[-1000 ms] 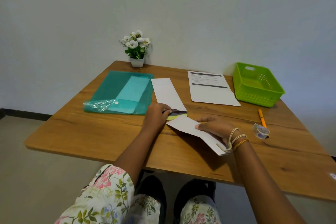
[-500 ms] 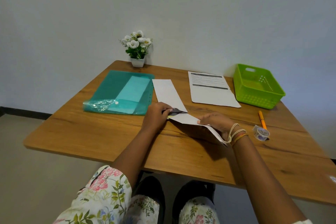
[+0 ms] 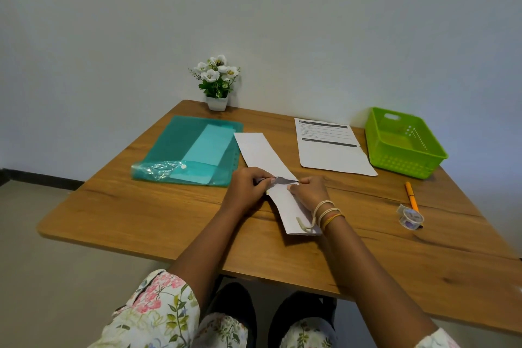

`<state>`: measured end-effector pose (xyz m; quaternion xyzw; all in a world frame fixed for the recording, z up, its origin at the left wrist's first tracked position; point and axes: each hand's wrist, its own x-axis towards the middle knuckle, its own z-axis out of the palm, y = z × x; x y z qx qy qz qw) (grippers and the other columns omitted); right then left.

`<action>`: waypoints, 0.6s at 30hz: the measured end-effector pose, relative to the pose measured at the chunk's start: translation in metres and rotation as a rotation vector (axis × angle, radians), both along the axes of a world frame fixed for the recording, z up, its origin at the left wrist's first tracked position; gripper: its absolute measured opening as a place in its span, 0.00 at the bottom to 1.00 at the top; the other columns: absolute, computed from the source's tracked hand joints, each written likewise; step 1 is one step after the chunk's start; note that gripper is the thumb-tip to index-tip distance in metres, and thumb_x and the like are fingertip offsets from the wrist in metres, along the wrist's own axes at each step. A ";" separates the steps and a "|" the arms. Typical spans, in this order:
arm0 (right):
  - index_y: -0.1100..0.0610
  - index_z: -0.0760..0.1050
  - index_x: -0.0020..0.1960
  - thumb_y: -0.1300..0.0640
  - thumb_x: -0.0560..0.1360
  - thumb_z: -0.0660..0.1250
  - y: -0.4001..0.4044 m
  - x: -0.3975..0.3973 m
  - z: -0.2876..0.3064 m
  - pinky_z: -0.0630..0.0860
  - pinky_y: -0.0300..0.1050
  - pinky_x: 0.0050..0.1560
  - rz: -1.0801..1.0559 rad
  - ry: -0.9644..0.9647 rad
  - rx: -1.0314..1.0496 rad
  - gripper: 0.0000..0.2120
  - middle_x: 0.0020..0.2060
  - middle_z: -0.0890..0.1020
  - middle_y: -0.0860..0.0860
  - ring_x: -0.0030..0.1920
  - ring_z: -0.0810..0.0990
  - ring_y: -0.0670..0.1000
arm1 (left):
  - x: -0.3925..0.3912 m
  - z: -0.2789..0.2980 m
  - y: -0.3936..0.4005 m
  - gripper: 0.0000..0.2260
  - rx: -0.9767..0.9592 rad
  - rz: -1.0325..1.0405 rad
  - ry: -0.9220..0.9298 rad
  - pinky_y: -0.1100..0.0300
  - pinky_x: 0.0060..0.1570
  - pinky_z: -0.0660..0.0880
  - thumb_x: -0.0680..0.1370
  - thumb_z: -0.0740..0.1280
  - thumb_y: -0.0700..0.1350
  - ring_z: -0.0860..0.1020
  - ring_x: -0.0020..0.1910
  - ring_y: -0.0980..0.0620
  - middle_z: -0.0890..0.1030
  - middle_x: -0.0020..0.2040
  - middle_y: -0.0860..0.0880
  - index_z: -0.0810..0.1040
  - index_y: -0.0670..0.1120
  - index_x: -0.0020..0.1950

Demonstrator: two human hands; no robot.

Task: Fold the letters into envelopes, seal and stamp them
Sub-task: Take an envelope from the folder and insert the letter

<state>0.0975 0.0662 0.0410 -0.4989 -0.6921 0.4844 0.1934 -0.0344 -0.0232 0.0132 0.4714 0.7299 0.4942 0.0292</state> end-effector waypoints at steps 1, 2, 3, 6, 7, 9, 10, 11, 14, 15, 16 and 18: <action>0.61 0.79 0.43 0.58 0.73 0.69 0.001 -0.004 0.001 0.73 0.42 0.38 0.000 -0.009 0.002 0.06 0.39 0.81 0.57 0.40 0.79 0.55 | -0.001 -0.001 0.000 0.07 0.017 0.003 -0.020 0.74 0.41 0.71 0.74 0.72 0.43 0.79 0.44 0.58 0.85 0.46 0.49 0.85 0.43 0.49; 0.62 0.79 0.44 0.58 0.73 0.70 0.003 -0.007 0.002 0.71 0.42 0.37 0.000 -0.014 -0.009 0.06 0.39 0.81 0.57 0.40 0.79 0.55 | -0.002 -0.001 0.000 0.06 0.036 0.009 -0.048 0.76 0.41 0.71 0.74 0.72 0.43 0.80 0.46 0.56 0.85 0.46 0.48 0.85 0.43 0.49; 0.63 0.79 0.46 0.58 0.73 0.70 0.004 -0.009 0.003 0.71 0.42 0.36 -0.014 -0.011 -0.040 0.08 0.39 0.80 0.57 0.39 0.78 0.55 | -0.003 -0.001 0.000 0.06 0.056 0.014 -0.082 0.76 0.41 0.71 0.74 0.72 0.42 0.80 0.47 0.55 0.85 0.47 0.48 0.85 0.43 0.49; 0.64 0.76 0.49 0.57 0.72 0.72 0.005 -0.010 0.006 0.72 0.42 0.33 -0.093 0.045 -0.197 0.12 0.42 0.81 0.58 0.35 0.78 0.53 | -0.003 -0.003 0.002 0.06 0.103 0.021 -0.178 0.73 0.47 0.73 0.74 0.73 0.42 0.79 0.54 0.54 0.83 0.53 0.49 0.85 0.44 0.50; 0.65 0.75 0.49 0.58 0.72 0.73 0.005 -0.010 0.004 0.73 0.42 0.33 -0.109 0.080 -0.251 0.12 0.44 0.81 0.59 0.34 0.78 0.52 | -0.001 -0.004 0.004 0.06 0.128 0.023 -0.236 0.69 0.51 0.74 0.74 0.72 0.43 0.77 0.58 0.54 0.81 0.57 0.49 0.84 0.45 0.50; 0.67 0.76 0.53 0.59 0.72 0.72 0.005 -0.008 0.001 0.75 0.44 0.35 -0.139 0.157 -0.335 0.14 0.45 0.82 0.61 0.34 0.78 0.53 | 0.004 -0.004 0.006 0.10 0.212 0.040 -0.431 0.60 0.59 0.74 0.76 0.70 0.45 0.72 0.64 0.55 0.75 0.66 0.51 0.82 0.49 0.57; 0.67 0.76 0.54 0.60 0.73 0.71 0.003 -0.007 0.001 0.75 0.44 0.35 -0.151 0.197 -0.381 0.14 0.44 0.81 0.61 0.34 0.78 0.54 | 0.008 -0.002 0.007 0.12 0.262 0.053 -0.568 0.56 0.60 0.74 0.77 0.68 0.46 0.72 0.65 0.54 0.74 0.67 0.52 0.79 0.51 0.61; 0.67 0.75 0.54 0.60 0.73 0.71 0.002 -0.006 0.000 0.74 0.44 0.35 -0.161 0.241 -0.430 0.13 0.42 0.81 0.60 0.34 0.77 0.54 | 0.013 0.000 0.009 0.14 0.295 0.082 -0.693 0.54 0.60 0.76 0.79 0.67 0.47 0.72 0.65 0.53 0.73 0.67 0.52 0.75 0.52 0.65; 0.66 0.74 0.50 0.60 0.74 0.70 0.000 -0.005 0.003 0.73 0.45 0.36 -0.178 0.323 -0.528 0.10 0.37 0.79 0.57 0.35 0.76 0.55 | 0.024 0.011 0.017 0.20 0.327 0.127 -1.050 0.51 0.61 0.75 0.81 0.62 0.48 0.74 0.63 0.48 0.74 0.66 0.48 0.67 0.47 0.72; 0.65 0.74 0.48 0.60 0.75 0.69 -0.002 -0.004 0.004 0.74 0.47 0.37 -0.164 0.344 -0.559 0.09 0.37 0.79 0.58 0.35 0.76 0.55 | 0.025 0.015 0.019 0.21 0.384 0.047 -1.251 0.47 0.62 0.74 0.81 0.62 0.50 0.75 0.63 0.45 0.75 0.66 0.44 0.67 0.45 0.72; 0.65 0.74 0.47 0.60 0.75 0.69 -0.003 -0.002 0.005 0.74 0.48 0.37 -0.142 0.370 -0.592 0.07 0.37 0.78 0.58 0.35 0.76 0.55 | 0.027 0.019 0.021 0.22 0.456 -0.067 -1.474 0.43 0.63 0.73 0.80 0.62 0.53 0.75 0.63 0.41 0.76 0.65 0.40 0.68 0.43 0.71; 0.63 0.75 0.49 0.62 0.76 0.67 -0.006 0.000 0.006 0.75 0.48 0.40 -0.081 0.429 -0.651 0.04 0.38 0.79 0.58 0.36 0.77 0.55 | 0.023 0.025 0.022 0.30 0.526 -0.250 -1.819 0.36 0.61 0.71 0.76 0.64 0.61 0.74 0.62 0.35 0.74 0.65 0.35 0.69 0.41 0.68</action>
